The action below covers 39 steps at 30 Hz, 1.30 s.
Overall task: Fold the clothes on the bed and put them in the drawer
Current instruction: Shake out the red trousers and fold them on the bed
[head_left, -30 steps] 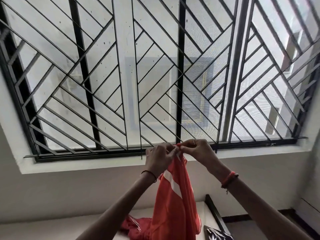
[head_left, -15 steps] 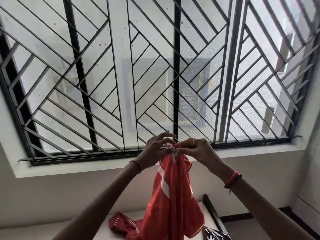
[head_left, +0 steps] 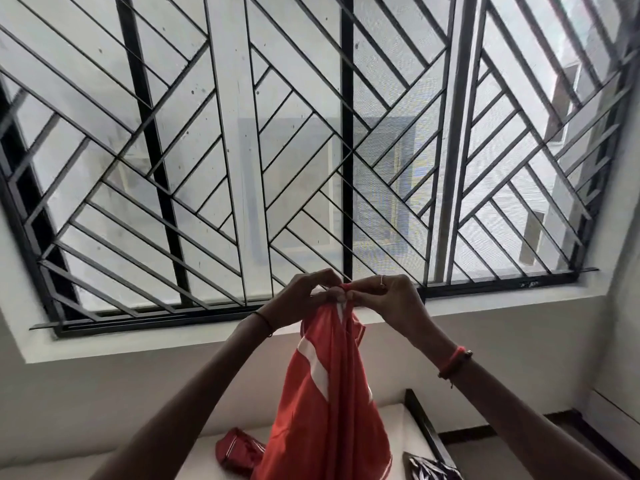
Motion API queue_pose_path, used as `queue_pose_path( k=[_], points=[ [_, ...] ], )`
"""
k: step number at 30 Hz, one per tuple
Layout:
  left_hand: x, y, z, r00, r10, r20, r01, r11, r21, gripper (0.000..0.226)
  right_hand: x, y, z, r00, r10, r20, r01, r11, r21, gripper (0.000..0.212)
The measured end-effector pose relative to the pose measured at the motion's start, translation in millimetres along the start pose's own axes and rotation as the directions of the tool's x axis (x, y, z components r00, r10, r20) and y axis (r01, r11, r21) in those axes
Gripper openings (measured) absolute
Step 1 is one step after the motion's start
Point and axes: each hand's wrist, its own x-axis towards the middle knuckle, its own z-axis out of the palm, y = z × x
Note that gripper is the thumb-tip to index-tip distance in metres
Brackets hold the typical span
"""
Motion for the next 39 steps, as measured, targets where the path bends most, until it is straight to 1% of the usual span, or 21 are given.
queue_pose_path(
  k=[5,9,11,14,18,21,23,25,26,27,28,29,30,31,32,33,34,36,38,39],
  points=[
    [0,0,0,0.999,0.008,-0.035,-0.010,0.999,-0.047,0.043,-3,-4,6,0.988,-0.092,-0.126,0.066,0.979,-0.191,0.015],
    [0,-1,1,0.997,-0.010,-0.083,0.002,0.995,-0.095,0.034,-6,-6,11,0.981,-0.072,-0.181,0.038,0.982,-0.184,0.008],
    [-1,1,2,0.994,-0.028,-0.104,0.013,0.989,-0.149,0.025,-7,-8,14,0.974,-0.097,-0.205,0.052,0.975,-0.215,0.007],
    [-4,4,5,0.992,-0.062,-0.109,0.035,0.972,-0.232,0.012,-4,-11,15,0.950,-0.187,-0.249,0.108,0.948,-0.299,0.006],
    [-6,10,9,0.984,-0.137,-0.115,0.093,0.942,-0.322,0.021,2,-10,15,0.880,-0.364,-0.305,0.202,0.868,-0.454,0.011],
    [-5,13,7,0.971,-0.217,-0.103,0.156,0.896,-0.415,0.016,1,-7,19,0.830,-0.465,-0.309,0.261,0.812,-0.522,0.017],
    [-5,15,7,0.964,-0.248,-0.094,0.178,0.867,-0.465,0.018,-1,-6,18,0.816,-0.501,-0.288,0.290,0.786,-0.546,0.016],
    [-4,15,9,0.958,-0.252,-0.133,0.173,0.885,-0.432,0.017,-3,-1,16,0.797,-0.560,-0.227,0.346,0.732,-0.587,0.007],
    [-4,14,9,0.951,-0.264,-0.162,0.175,0.889,-0.423,0.016,-5,0,16,0.796,-0.575,-0.189,0.364,0.705,-0.609,0.010],
    [-4,14,9,0.939,-0.286,-0.190,0.182,0.883,-0.433,0.017,-7,2,15,0.796,-0.588,-0.146,0.389,0.680,-0.622,0.019],
    [-5,13,9,0.929,-0.304,-0.210,0.185,0.875,-0.448,0.018,-10,3,16,0.787,-0.608,-0.101,0.432,0.661,-0.613,0.024],
    [-6,12,9,0.922,-0.318,-0.223,0.188,0.868,-0.460,0.020,-11,3,16,0.783,-0.616,-0.080,0.468,0.669,-0.577,0.026],
    [-7,11,9,0.919,-0.322,-0.227,0.191,0.868,-0.458,0.021,-12,2,16,0.798,-0.596,-0.090,0.478,0.716,-0.508,0.021],
    [-9,12,8,0.922,-0.316,-0.224,0.191,0.874,-0.447,0.022,-12,-1,14,0.836,-0.534,-0.127,0.445,0.795,-0.412,0.014],
    [-10,12,7,0.930,-0.303,-0.208,0.189,0.879,-0.437,0.023,-10,-3,10,0.891,-0.428,-0.152,0.377,0.883,-0.281,0.011],
    [-11,12,7,0.940,-0.284,-0.188,0.181,0.884,-0.430,0.024,-7,-5,5,0.945,-0.294,-0.145,0.273,0.951,-0.144,0.016],
    [-12,13,7,0.950,-0.262,-0.170,0.171,0.891,-0.420,0.025,-5,-5,1,0.978,-0.182,-0.100,0.180,0.983,-0.025,0.020],
    [-13,14,5,0.960,-0.237,-0.146,0.161,0.901,-0.403,0.029,-2,-4,-4,0.998,-0.057,0.037,0.051,0.988,0.148,0.023],
    [-14,13,4,0.966,-0.218,-0.142,0.148,0.909,-0.389,0.031,-4,-3,-3,0.986,-0.006,0.164,-0.041,0.959,0.282,0.021],
    [-14,13,3,0.966,-0.213,-0.146,0.144,0.914,-0.380,0.033,-5,-2,-2,0.982,0.002,0.187,-0.059,0.953,0.296,0.020]
  ],
)
